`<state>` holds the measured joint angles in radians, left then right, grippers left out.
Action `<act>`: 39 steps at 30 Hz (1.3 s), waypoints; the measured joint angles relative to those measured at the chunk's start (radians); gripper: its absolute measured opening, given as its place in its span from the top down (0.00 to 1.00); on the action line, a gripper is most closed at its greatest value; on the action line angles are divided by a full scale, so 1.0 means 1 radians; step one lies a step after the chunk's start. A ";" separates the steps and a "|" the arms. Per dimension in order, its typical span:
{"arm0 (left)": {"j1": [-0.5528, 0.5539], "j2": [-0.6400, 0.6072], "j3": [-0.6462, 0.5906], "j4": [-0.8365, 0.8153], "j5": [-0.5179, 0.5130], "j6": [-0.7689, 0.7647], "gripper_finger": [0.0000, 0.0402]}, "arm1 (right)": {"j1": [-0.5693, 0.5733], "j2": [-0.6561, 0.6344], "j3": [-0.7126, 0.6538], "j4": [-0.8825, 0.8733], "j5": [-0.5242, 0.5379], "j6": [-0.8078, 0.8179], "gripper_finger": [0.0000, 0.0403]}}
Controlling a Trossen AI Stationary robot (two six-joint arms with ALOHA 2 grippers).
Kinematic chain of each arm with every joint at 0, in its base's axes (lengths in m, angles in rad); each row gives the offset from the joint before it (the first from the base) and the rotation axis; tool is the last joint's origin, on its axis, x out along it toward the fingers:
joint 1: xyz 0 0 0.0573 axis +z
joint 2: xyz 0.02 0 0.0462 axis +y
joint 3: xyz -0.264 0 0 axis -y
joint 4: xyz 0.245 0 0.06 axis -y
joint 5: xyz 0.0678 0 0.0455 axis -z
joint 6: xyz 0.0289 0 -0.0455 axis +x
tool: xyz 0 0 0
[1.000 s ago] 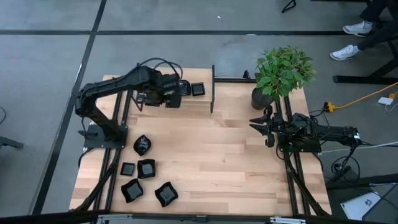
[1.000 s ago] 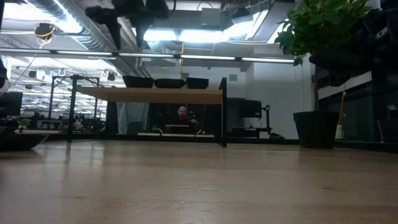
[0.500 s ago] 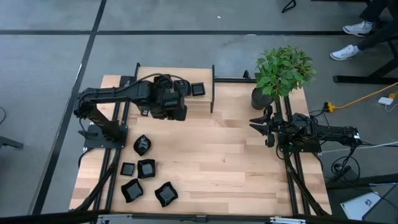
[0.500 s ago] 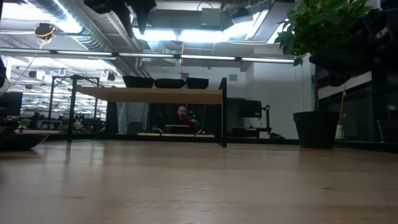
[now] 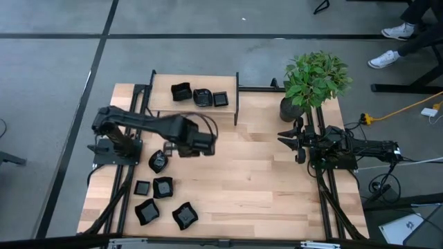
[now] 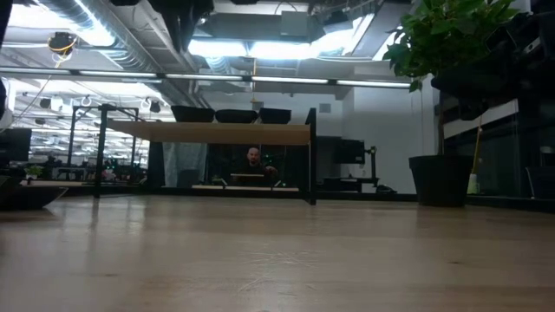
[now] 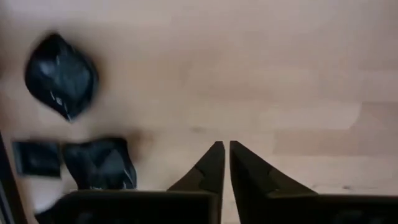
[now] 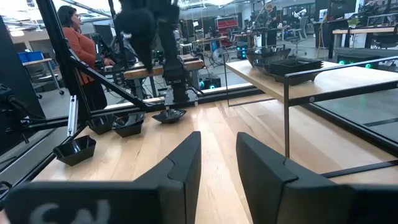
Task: Pick & Place Mini shaped plates
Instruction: Stack the leaf shaped plate on top of the leaf shaped plates on the shelf
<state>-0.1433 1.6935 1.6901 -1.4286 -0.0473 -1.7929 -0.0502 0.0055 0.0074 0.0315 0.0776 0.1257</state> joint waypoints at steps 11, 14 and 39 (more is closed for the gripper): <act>-0.089 0.091 0.000 0.025 0.132 -0.320 0.99 | 0.000 0.000 0.000 0.000 0.000 0.000 0.74; -0.100 0.090 0.000 0.040 0.137 -0.428 0.99 | 0.000 0.000 0.000 0.000 0.000 0.000 0.74; -0.119 0.088 -0.013 -0.139 0.115 -0.654 0.99 | 0.000 0.000 0.000 0.000 0.000 0.000 0.74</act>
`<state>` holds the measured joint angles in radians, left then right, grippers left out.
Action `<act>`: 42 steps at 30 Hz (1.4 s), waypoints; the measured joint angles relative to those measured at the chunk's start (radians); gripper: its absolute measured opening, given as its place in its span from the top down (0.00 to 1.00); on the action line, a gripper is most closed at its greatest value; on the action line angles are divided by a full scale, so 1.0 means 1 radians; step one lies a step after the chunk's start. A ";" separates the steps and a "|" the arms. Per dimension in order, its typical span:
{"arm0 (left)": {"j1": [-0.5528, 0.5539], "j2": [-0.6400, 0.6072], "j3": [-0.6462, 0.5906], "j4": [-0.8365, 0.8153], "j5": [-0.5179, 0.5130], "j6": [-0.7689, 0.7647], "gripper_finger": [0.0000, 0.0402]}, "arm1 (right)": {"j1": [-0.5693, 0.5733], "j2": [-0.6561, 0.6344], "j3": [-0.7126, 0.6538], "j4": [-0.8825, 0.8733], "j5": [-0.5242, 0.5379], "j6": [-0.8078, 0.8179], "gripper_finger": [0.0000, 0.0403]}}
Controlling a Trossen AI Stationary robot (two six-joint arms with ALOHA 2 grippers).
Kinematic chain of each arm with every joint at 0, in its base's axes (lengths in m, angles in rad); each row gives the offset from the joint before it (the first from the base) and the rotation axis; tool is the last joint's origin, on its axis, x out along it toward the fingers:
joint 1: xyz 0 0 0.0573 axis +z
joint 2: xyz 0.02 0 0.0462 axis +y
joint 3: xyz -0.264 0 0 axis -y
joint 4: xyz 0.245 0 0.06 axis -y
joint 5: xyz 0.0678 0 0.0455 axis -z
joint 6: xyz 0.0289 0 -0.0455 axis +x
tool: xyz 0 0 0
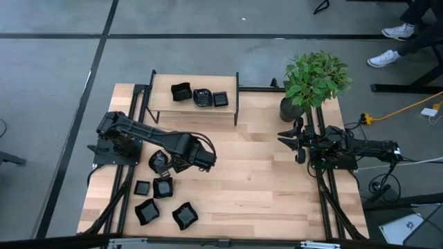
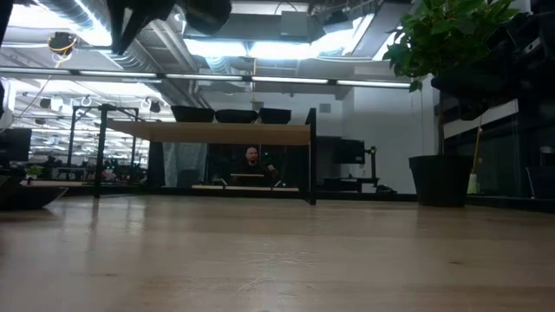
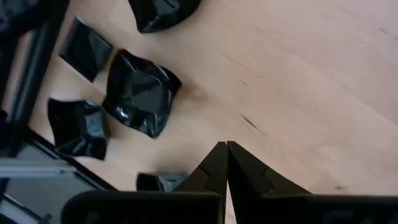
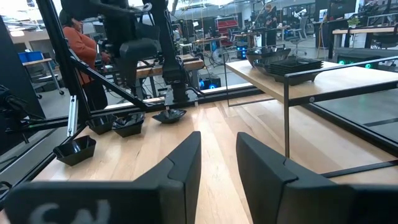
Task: Pick & Place Mini shaped plates
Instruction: Stack the leaf shaped plate on top of the leaf shaped plates on the shelf
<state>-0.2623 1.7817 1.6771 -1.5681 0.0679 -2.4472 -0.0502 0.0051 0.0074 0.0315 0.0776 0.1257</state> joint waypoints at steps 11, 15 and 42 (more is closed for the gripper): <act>0.000 0.002 -0.177 -0.003 0.075 -0.051 0.96 | 0.000 0.000 0.000 0.000 0.000 0.000 0.74; 0.008 0.002 -0.239 -0.003 0.075 -0.052 0.94 | 0.000 0.000 0.000 0.000 0.000 0.000 0.74; 0.082 0.002 -0.493 0.109 -0.074 0.412 0.56 | 0.000 0.000 0.000 0.000 0.000 0.000 0.74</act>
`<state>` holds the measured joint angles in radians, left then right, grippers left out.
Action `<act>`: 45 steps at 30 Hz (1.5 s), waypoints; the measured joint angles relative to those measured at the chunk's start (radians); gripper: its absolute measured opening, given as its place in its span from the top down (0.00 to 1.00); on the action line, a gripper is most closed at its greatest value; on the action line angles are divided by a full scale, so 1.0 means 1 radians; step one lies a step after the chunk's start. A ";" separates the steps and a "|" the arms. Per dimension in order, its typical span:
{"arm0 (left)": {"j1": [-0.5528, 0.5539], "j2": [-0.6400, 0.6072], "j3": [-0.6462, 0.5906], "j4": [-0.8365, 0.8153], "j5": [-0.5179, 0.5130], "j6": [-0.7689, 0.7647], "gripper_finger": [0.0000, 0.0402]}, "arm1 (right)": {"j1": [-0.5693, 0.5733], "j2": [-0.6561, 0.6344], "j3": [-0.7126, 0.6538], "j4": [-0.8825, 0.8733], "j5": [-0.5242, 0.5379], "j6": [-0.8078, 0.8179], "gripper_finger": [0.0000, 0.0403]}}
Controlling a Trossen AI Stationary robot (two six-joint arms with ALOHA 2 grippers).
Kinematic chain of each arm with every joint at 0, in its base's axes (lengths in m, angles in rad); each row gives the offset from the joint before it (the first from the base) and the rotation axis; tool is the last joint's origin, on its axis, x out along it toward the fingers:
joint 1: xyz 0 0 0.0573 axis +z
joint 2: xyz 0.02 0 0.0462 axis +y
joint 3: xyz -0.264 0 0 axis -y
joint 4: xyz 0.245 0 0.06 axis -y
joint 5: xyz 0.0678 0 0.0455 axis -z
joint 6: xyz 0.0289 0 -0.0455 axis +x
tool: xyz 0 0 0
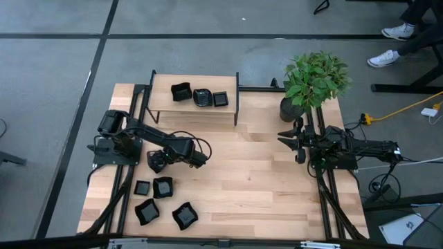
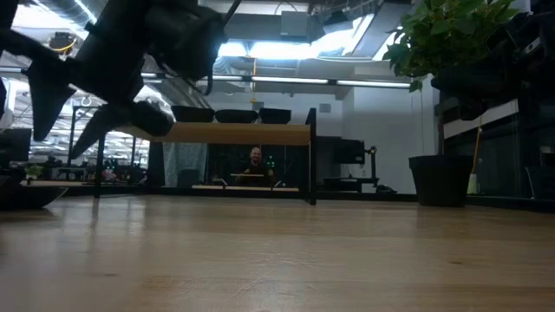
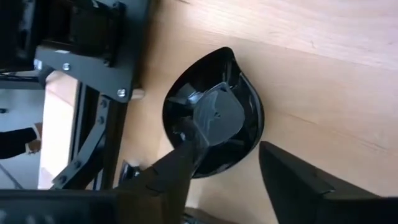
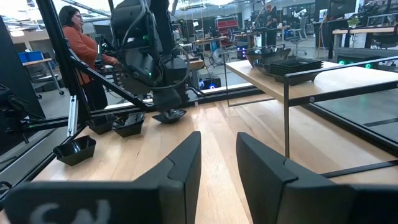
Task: Pick & Place Mini shaped plates
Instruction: Stack the leaf shaped plate on top of the leaf shaped plates on the shelf
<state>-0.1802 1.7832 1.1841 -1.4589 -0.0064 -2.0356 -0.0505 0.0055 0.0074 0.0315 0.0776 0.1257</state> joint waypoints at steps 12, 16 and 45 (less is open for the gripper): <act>0.000 0.000 -0.154 0.232 0.021 0.068 0.32 | 0.000 0.000 0.000 0.000 0.000 0.000 0.74; 0.000 0.000 -0.195 0.285 0.024 0.069 0.30 | 0.000 0.000 0.000 0.000 0.000 0.000 0.74; -0.001 0.002 -0.235 0.337 -0.037 0.067 0.88 | 0.000 0.000 0.000 0.000 0.000 0.000 0.74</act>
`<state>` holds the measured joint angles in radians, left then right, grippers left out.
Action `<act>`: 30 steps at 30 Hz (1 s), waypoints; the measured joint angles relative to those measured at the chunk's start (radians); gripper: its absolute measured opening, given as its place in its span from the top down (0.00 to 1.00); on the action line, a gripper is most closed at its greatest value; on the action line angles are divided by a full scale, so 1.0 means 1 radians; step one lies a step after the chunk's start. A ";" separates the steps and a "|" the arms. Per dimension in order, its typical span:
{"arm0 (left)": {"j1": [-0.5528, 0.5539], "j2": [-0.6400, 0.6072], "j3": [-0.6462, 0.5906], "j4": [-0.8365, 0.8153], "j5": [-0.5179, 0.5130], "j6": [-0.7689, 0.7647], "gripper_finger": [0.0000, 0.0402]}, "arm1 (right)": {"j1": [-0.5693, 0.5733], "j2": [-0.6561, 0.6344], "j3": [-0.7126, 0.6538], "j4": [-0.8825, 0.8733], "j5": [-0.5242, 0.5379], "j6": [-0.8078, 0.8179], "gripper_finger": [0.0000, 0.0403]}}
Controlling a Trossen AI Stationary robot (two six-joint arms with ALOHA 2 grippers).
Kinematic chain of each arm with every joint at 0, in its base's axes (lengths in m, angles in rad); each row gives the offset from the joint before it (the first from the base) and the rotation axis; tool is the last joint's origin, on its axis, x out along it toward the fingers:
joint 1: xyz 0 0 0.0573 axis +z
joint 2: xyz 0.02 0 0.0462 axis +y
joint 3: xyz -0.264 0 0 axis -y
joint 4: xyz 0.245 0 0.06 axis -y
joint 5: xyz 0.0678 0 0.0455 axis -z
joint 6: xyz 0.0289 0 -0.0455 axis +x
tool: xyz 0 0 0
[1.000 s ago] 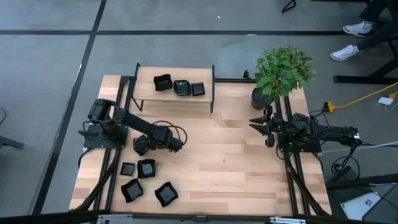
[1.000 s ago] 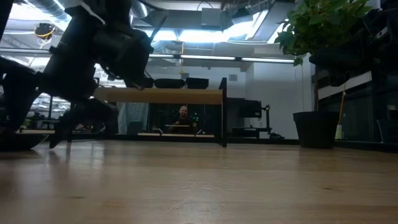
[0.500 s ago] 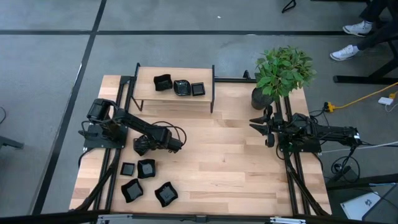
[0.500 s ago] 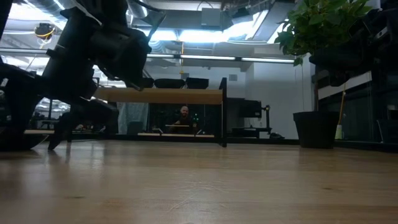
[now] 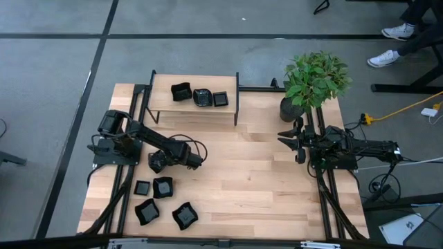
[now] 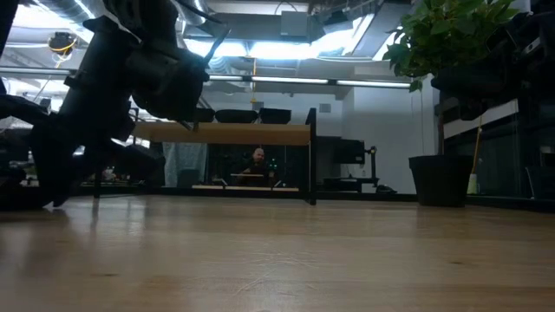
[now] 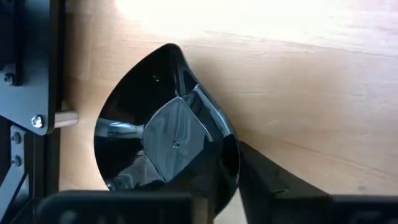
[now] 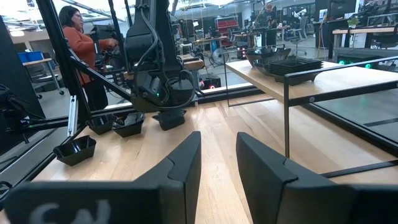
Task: Pick & Place Mini shaped plates
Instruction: Stack the leaf shaped plate on top of the leaf shaped plates on the shelf
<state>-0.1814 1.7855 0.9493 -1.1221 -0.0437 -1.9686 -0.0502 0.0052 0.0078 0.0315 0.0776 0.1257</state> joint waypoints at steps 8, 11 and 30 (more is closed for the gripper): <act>0.000 0.000 0.009 0.001 0.045 0.001 0.99 | 0.000 0.000 0.000 0.000 0.000 0.000 0.74; -0.001 -0.001 0.035 0.003 0.054 0.038 0.99 | 0.000 0.000 0.000 0.000 0.000 0.000 0.74; 0.027 -0.002 0.250 -0.002 0.047 0.203 0.99 | 0.000 0.000 0.000 0.000 0.000 0.000 0.74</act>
<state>-0.1539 1.7832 1.1989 -1.1240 0.0038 -1.7660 -0.0505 0.0052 0.0078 0.0315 0.0776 0.1257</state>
